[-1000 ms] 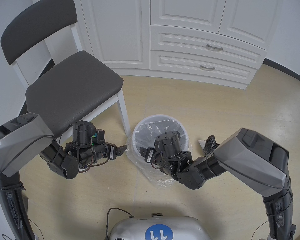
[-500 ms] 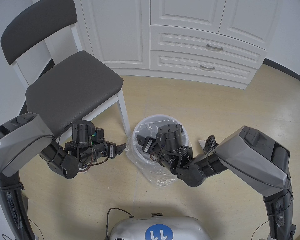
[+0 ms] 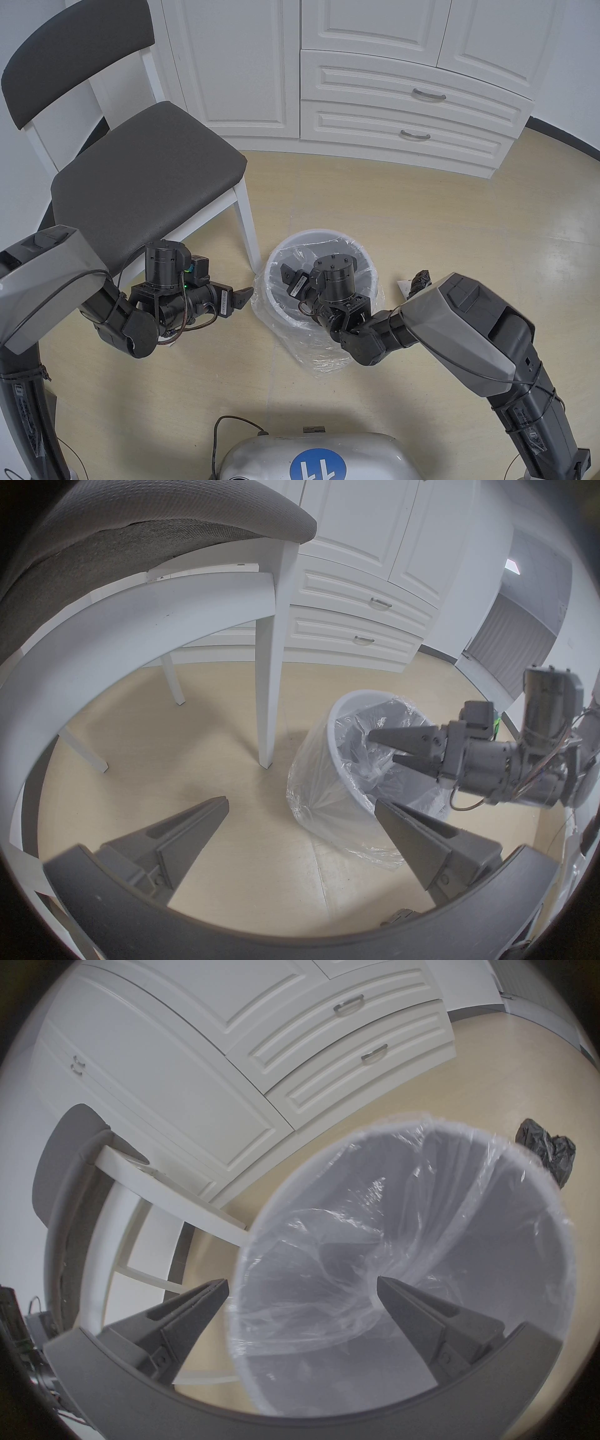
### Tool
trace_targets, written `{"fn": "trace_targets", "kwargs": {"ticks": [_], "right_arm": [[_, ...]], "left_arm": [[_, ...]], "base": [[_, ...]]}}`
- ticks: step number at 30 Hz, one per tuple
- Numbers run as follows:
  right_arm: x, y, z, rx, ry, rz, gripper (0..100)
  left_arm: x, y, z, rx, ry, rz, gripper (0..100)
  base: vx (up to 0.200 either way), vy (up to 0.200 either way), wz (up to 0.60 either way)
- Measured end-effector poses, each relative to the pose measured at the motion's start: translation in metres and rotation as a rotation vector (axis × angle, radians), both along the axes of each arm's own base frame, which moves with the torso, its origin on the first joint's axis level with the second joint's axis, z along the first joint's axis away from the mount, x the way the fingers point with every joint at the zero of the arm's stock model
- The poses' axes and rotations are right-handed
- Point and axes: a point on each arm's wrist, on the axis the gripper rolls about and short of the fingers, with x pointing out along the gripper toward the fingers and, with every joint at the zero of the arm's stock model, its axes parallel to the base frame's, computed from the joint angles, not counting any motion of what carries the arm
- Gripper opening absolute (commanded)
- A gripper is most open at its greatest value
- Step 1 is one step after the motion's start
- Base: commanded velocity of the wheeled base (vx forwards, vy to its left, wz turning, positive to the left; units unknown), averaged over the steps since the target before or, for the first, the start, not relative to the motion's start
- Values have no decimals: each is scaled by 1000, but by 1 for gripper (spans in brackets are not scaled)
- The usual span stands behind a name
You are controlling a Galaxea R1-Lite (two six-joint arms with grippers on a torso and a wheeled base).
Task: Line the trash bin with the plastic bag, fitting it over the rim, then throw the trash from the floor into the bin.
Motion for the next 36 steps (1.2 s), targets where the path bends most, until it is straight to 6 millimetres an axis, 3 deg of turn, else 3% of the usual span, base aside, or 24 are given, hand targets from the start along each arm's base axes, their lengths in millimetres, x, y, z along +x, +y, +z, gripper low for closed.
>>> {"fn": "trace_targets", "kwargs": {"ticks": [6, 15, 31, 36], "right_arm": [[3, -3, -16, -35, 46, -10, 100], [-9, -3, -19, -72, 90, 0, 100], [-40, 4, 6, -84, 97, 51, 100], [-62, 13, 8, -108, 115, 98, 100]], "left_arm": [[0, 0, -1, 0, 1, -1, 100], [0, 0, 0, -1, 1, 0, 100], [0, 0, 1, -3, -3, 0, 100], [0, 1, 1, -3, -5, 2, 100]], "base": [[0, 0, 0], [0, 0, 0], [0, 0, 0], [0, 0, 0]]}}
